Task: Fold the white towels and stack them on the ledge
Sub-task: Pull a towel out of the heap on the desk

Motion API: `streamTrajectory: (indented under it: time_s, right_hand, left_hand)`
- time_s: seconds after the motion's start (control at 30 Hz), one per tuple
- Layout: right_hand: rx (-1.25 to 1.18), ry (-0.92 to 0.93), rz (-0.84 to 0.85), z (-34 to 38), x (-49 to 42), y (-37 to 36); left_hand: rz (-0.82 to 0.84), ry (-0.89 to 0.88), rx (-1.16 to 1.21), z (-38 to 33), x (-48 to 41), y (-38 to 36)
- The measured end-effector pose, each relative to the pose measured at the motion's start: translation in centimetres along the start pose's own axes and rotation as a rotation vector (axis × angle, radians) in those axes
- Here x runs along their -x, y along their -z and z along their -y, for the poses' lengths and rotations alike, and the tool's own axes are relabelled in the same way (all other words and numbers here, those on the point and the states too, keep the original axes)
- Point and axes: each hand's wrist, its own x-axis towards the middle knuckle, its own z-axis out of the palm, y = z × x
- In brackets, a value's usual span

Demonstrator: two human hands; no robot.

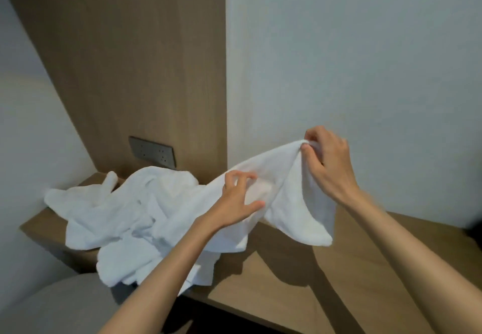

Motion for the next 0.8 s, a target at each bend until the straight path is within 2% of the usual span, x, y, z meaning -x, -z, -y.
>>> streamTrajectory:
  time_s: [0.17, 0.27, 0.37, 0.43, 0.53, 0.63, 0.8]
  right_hand:
    - [0.14, -0.109, 0.205, -9.1, 7.3, 5.1]
    - [0.208, -0.232, 0.341, -13.7, 12.2, 7.3]
    - [0.296, -0.406, 0.561, -17.6, 16.6, 9.0]
    - [0.334, -0.487, 0.695, -18.6, 18.5, 9.3]
    - [0.262, -0.569, 0.744, -18.9, 19.9, 8.9]
    - [0.139, -0.538, 0.778, -18.3, 19.4, 6.8]
    - [0.015, -0.445, 0.868, -16.9, 18.1, 0.7]
  left_hand:
    - [0.124, 0.051, -0.079, -2.3, -0.4, -11.6]
    - [0.24, 0.114, -0.116, -3.1, -0.3, -16.8]
    - [0.303, 0.225, -0.18, -3.4, -0.2, -20.4]
    - [0.288, 0.296, -0.254, -2.8, 0.4, -21.4]
    - [0.163, 0.371, -0.34, -1.9, 1.4, -22.0]
    - [0.081, 0.396, -0.451, -0.4, 2.0, -21.8]
    - [0.06, 0.4, -0.599, 2.4, 1.7, -20.6]
